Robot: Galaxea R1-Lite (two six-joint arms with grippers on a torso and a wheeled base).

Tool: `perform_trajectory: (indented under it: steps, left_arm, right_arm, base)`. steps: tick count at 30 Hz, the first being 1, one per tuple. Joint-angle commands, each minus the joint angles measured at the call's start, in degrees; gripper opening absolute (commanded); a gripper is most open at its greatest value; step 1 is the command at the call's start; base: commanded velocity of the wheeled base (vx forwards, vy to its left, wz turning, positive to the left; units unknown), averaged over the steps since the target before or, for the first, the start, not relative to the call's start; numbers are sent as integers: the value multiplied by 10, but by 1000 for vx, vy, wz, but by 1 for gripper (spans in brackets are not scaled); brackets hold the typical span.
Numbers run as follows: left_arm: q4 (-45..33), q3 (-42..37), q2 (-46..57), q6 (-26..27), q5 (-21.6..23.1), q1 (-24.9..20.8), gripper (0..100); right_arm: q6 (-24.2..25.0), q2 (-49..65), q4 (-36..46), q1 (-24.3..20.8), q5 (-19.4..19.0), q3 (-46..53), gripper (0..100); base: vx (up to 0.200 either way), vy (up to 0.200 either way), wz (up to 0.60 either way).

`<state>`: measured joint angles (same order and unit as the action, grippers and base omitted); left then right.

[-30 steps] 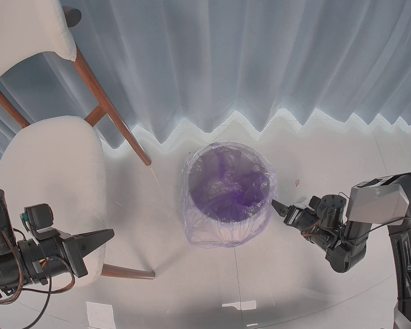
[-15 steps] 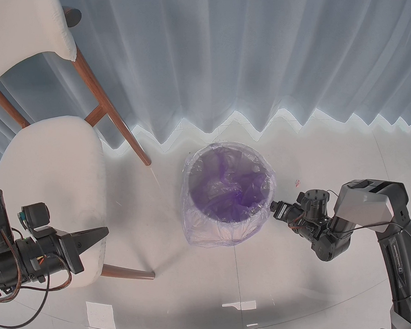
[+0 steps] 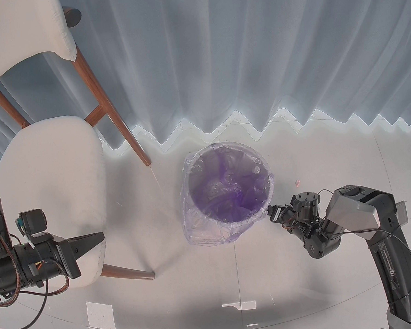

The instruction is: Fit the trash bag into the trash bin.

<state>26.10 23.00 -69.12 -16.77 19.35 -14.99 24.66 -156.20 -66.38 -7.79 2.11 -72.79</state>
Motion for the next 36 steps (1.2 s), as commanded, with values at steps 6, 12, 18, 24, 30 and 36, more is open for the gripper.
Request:
perform_trajectory:
  steps: [6, 12, 18, 24, 30, 36]
  left_arm:
    - [0, -12, 16, 8, -8, 8, 0]
    - [-1, -41, 28, 80, -7, 27, 0]
    - [0, -45, 65, 87, -4, 28, 0]
    - [0, -44, 89, 87, -2, 59, 0]
    - [-4, -48, 118, 89, -2, 95, 0]
    - [-3, -68, 168, 94, -3, 124, 0]
  right_arm:
    - [-21, -27, 13, 7, 5, -31, 100]
    - [-33, -7, 13, 7, 38, -19, 100]
    - [35, 133, 6, 8, 39, 146, 100]
    - [29, 231, -94, 19, 29, 359, 100]
    - [-17, 245, -235, -44, -29, 527, 100]
    - [-59, 260, -235, -152, -37, 537, 100]
  base:
    - [0, 0, 0]
    - [0, 0, 0]
    - [0, 0, 0]
    - [0, 0, 0]
    - [0, 0, 0]
    - [0, 0, 0]
